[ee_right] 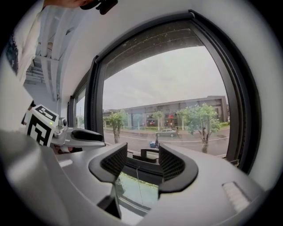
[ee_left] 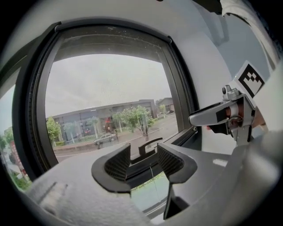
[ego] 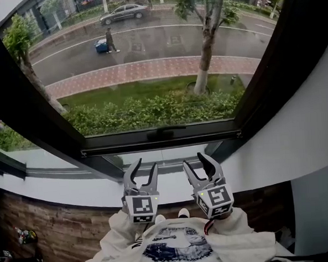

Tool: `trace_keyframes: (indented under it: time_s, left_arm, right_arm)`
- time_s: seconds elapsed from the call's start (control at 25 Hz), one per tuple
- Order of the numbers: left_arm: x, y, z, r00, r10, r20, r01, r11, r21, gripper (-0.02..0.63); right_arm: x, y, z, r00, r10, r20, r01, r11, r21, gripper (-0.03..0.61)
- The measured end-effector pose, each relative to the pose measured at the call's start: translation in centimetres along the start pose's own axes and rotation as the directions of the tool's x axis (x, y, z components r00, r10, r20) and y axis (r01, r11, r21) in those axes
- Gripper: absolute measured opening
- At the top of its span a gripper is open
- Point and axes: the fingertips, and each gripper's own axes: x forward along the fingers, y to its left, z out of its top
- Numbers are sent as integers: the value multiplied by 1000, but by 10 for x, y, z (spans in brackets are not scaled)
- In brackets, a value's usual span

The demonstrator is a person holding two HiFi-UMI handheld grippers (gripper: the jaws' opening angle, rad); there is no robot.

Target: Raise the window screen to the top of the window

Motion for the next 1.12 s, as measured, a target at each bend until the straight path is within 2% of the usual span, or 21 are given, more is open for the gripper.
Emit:
trace_keyframes:
  time_s: [0.12, 0.2, 0.32, 0.4, 0.52, 0.8, 0.92, 1.04, 1.12]
  left_arm:
    - [10, 4, -20, 997, -19, -71, 27, 993, 111, 212]
    - [20, 7, -40, 990, -28, -136, 60, 968, 243, 232]
    - [34, 13, -74, 970, -30, -242, 136, 891, 433, 259]
    - [44, 17, -95, 955, -28, -296, 185, 835, 518, 262]
    - [58, 24, -119, 938, -15, -347, 241, 749, 617, 261]
    - [82, 37, -153, 897, -19, -442, 358, 618, 700, 262]
    - [89, 41, -165, 883, -8, -469, 383, 589, 711, 261]
    - [97, 44, -180, 878, 23, -478, 380, 573, 726, 261]
    - [99, 49, -185, 880, 39, -473, 370, 568, 735, 261]
  right_arm:
    - [15, 2, -19, 995, 53, -79, -60, 994, -89, 280]
    - [29, 4, -38, 982, 103, -156, -131, 975, -180, 314]
    - [47, 8, -74, 938, 155, -311, -255, 914, -315, 374]
    - [59, 5, -99, 904, 155, -399, -321, 862, -392, 398]
    - [76, -4, -124, 873, 123, -472, -375, 787, -489, 396]
    - [100, -21, -167, 808, 23, -589, -483, 598, -639, 390]
    - [107, -30, -185, 787, -31, -616, -515, 518, -683, 388]
    - [113, -39, -199, 776, -70, -627, -526, 477, -705, 374]
    - [117, -38, -203, 787, -92, -611, -512, 455, -729, 371]
